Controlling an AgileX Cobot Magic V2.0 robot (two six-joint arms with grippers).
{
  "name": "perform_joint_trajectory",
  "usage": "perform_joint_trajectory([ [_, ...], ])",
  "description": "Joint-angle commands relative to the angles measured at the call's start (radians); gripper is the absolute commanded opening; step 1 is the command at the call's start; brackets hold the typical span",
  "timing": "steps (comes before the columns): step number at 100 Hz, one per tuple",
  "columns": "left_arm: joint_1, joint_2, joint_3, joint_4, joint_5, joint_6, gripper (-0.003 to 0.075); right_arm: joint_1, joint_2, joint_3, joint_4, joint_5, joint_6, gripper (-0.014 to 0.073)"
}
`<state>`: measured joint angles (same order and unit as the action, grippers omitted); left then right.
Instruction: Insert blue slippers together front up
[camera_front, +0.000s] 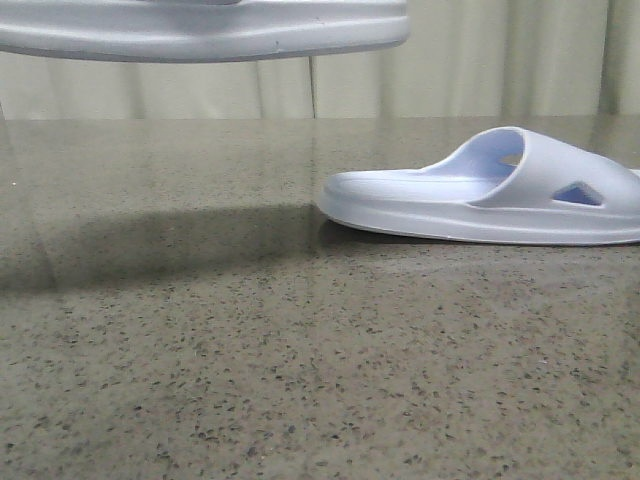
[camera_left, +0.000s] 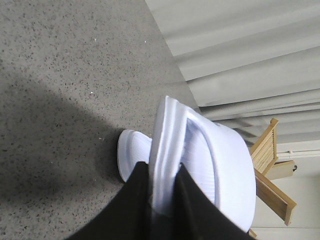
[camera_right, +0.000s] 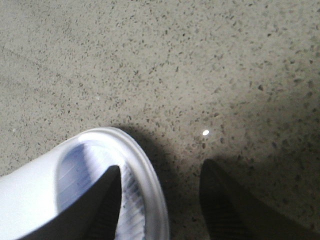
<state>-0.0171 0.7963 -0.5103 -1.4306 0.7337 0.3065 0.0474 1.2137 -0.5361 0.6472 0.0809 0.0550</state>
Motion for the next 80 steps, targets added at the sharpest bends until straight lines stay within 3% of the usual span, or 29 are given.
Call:
perform_joint_trajectory([
  [1,-0.001,-0.005,-0.035,-0.069,0.003,0.002,0.0016,0.001,-0.001,-0.017,0.017,0.023,0.000,0.0310],
  [33,-0.001,-0.005,-0.035,-0.069,0.003,0.002,0.0016,0.014,-0.001,-0.017,0.073,0.114,0.000,0.0310],
  [68,-0.001,-0.005,-0.035,-0.069,0.003,0.002,0.0016,0.087,-0.001,-0.017,0.091,0.054,0.000,0.0306],
  [80,-0.001,-0.005,-0.035,-0.069,0.003,0.002,0.0016,0.087,-0.001,-0.017,0.091,0.032,0.000,0.0232],
])
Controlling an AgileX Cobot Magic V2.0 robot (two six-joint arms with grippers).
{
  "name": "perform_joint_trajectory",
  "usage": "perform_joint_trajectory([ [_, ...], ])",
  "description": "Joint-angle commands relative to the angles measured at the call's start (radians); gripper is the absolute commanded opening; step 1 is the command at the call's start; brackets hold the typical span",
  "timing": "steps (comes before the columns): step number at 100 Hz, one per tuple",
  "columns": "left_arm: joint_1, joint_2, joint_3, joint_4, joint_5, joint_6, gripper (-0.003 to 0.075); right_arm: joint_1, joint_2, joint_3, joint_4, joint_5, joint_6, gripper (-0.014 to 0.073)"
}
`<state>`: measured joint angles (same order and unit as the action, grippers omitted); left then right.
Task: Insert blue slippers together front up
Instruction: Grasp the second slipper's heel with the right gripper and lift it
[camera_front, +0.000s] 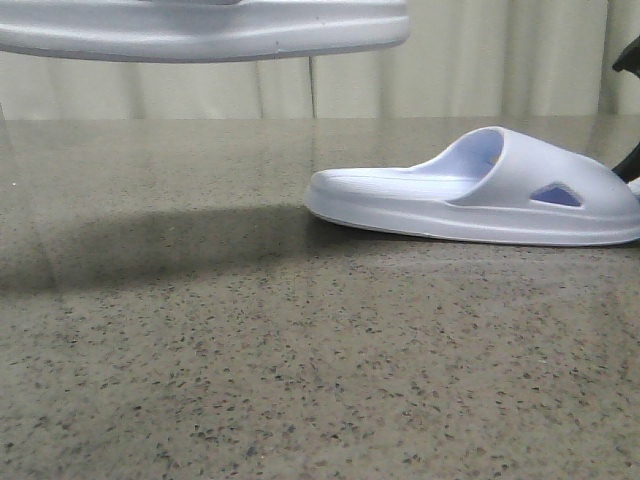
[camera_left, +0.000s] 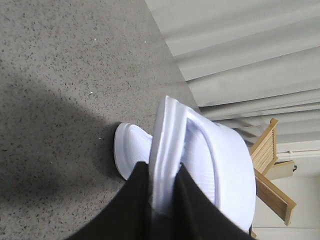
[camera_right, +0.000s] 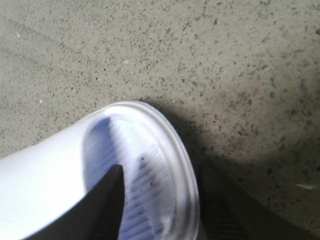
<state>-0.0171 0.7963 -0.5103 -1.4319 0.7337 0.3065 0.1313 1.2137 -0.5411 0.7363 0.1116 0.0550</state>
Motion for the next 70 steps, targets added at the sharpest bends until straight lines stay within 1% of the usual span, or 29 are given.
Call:
perform_joint_trajectory([
  [1,-0.001,-0.005,-0.035,-0.067,0.003,0.002,0.0016,0.003,-0.001,-0.012,0.002,-0.001,0.000,0.0217],
  [19,-0.001,-0.005,-0.035,-0.067,0.003,0.002,0.0016,0.003,-0.001,-0.012,0.002,-0.053,0.000,-0.0029],
  [27,-0.001,-0.005,-0.035,-0.067,0.003,0.002,0.0016,0.003,-0.001,-0.012,0.002,-0.095,0.000,-0.0109],
  [50,-0.001,-0.005,-0.035,-0.067,0.003,0.002,0.0016,0.003,-0.016,-0.025,0.002,-0.222,0.000,-0.0107],
  [70,-0.001,-0.005,-0.035,-0.067,-0.001,0.002,0.0016,0.003,-0.097,-0.086,0.002,-0.339,0.000,-0.0107],
])
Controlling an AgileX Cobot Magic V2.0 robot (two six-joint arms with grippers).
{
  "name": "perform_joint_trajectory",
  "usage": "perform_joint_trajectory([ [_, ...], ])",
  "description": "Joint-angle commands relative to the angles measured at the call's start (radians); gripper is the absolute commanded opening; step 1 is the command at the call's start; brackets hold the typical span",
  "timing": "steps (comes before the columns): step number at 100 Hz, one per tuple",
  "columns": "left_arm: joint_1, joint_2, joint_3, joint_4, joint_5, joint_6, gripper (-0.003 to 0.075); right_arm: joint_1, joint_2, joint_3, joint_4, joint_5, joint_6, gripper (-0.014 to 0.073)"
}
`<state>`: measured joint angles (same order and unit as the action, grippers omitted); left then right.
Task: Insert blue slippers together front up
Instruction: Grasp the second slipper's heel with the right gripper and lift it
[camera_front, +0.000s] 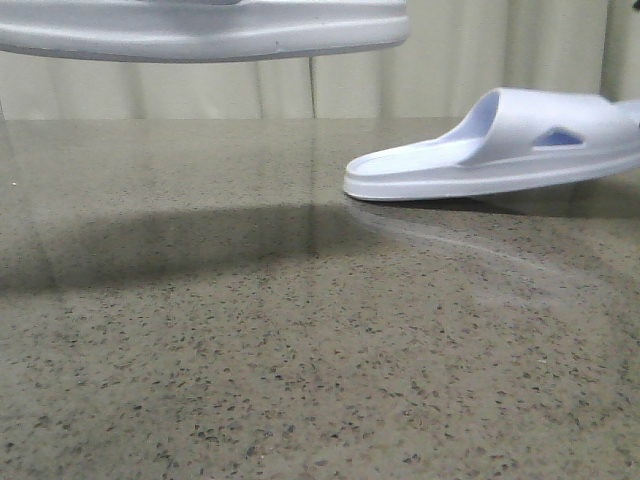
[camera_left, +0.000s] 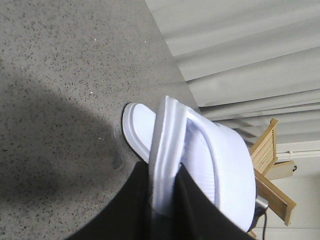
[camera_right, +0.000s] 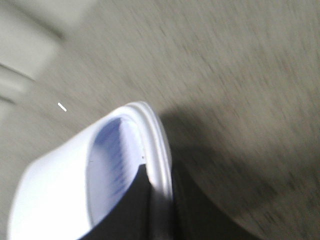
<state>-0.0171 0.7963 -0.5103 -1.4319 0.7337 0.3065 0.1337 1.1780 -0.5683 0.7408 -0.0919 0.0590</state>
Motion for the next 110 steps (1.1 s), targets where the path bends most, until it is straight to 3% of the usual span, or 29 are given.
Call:
perform_joint_trajectory([
  [1,-0.001,-0.005,-0.035,-0.067,0.000,0.002,0.0016,0.001,-0.066,-0.064,-0.002,-0.146,-0.004,-0.0107],
  [23,-0.001,-0.005,-0.035,-0.067,-0.002,0.002,0.0016,0.001,-0.196,-0.149,-0.059,-0.191,-0.004,-0.0107],
  [78,-0.001,0.090,-0.046,-0.061,0.072,0.053,0.0016,-0.046,-0.419,-0.302,-0.090,0.361,-0.006,-0.0107],
  [110,-0.001,0.140,-0.097,-0.094,0.113,0.116,0.0016,-0.060,-0.421,-0.302,-0.085,0.513,-0.006,-0.0107],
])
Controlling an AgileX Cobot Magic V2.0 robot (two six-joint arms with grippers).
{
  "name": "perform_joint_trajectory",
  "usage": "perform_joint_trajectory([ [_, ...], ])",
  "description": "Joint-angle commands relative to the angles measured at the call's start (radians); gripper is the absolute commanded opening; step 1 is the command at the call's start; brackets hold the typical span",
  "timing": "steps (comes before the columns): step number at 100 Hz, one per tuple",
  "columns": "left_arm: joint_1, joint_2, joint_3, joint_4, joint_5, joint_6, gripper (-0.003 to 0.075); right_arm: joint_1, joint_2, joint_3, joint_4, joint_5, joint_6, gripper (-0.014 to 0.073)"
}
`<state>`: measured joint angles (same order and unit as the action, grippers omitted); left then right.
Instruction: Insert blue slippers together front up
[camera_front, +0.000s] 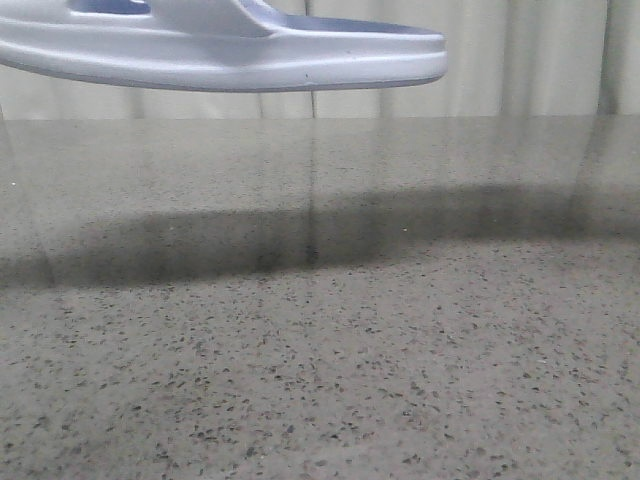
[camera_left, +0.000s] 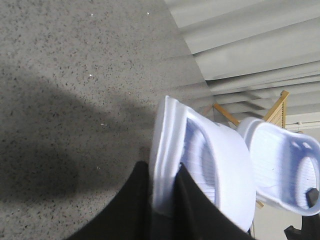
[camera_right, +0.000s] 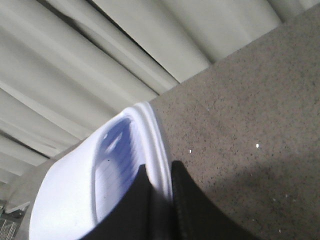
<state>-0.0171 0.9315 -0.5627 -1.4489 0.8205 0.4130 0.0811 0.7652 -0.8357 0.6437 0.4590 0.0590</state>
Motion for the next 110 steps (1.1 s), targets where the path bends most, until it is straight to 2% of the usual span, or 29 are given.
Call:
perform_joint_trajectory([
  [1,-0.001,0.007,-0.047,-0.076,0.026,0.010,0.0016,-0.007,-0.008,-0.035,0.013,-0.033,-0.006,-0.0107],
  [22,-0.001,0.040,-0.051,-0.153,0.075,0.048,0.0016,-0.007,-0.008,-0.035,0.054,-0.004,-0.006,-0.0107],
  [46,-0.001,0.091,-0.051,-0.278,0.189,0.124,0.0016,-0.007,-0.008,-0.035,0.109,-0.004,-0.006,-0.0107],
  [85,-0.001,0.158,-0.051,-0.382,0.354,0.223,0.0016,-0.007,-0.008,-0.035,0.200,-0.004,-0.017,-0.0107],
  [110,-0.001,0.165,-0.051,-0.412,0.429,0.242,0.0016,-0.007,0.010,-0.035,0.351,0.021,-0.127,-0.0107],
])
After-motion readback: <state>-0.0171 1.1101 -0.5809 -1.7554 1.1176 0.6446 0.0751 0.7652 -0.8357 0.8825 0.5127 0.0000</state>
